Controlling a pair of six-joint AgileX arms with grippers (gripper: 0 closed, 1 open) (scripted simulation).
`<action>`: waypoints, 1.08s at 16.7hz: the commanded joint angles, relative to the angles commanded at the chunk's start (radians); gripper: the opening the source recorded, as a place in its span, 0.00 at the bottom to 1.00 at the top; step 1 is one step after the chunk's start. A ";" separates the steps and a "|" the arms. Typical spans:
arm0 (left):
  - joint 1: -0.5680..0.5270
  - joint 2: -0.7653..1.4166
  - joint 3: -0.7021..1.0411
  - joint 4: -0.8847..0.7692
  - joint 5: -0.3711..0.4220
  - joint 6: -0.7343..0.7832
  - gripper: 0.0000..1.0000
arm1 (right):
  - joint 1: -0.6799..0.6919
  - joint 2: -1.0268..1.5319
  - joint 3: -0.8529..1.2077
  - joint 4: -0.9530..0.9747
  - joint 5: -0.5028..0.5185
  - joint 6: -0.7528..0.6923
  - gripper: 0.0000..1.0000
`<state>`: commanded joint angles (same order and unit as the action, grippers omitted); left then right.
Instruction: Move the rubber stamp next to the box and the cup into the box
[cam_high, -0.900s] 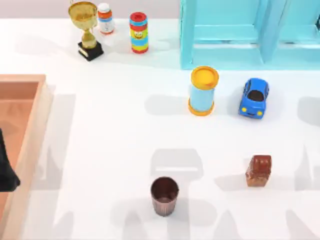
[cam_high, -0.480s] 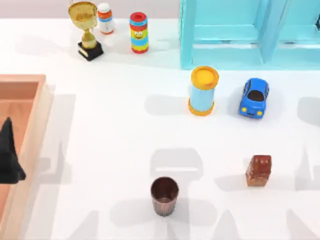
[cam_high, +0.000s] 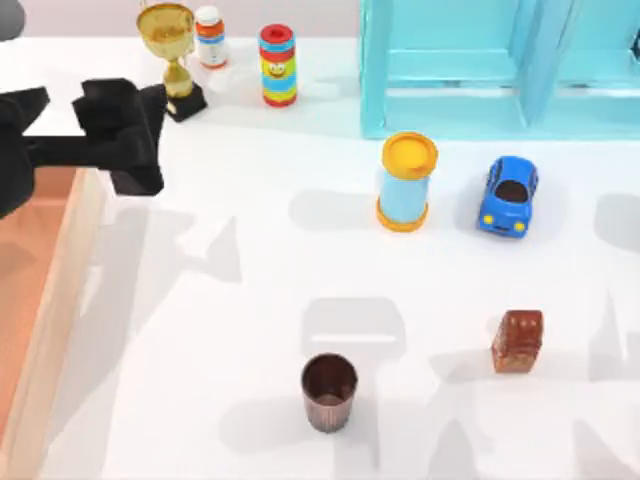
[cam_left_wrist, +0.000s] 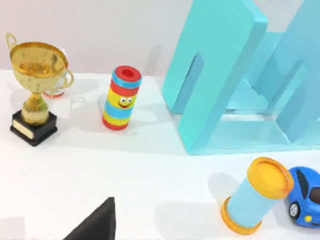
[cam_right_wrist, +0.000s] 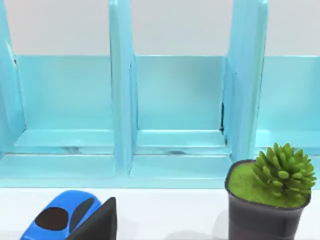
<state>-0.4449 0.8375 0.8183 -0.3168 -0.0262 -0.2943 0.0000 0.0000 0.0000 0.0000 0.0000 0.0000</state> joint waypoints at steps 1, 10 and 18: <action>-0.050 0.100 0.099 -0.045 -0.004 -0.039 1.00 | 0.000 0.000 0.000 0.000 0.000 0.000 1.00; -0.450 0.996 0.998 -0.524 -0.058 -0.401 1.00 | 0.000 0.000 0.000 0.000 0.000 0.000 1.00; -0.633 1.551 1.554 -0.930 -0.104 -0.656 1.00 | 0.000 0.000 0.000 0.000 0.000 0.000 1.00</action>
<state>-1.0778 2.3886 2.3727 -1.2467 -0.1300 -0.9505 0.0000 0.0000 0.0000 0.0000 0.0000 0.0000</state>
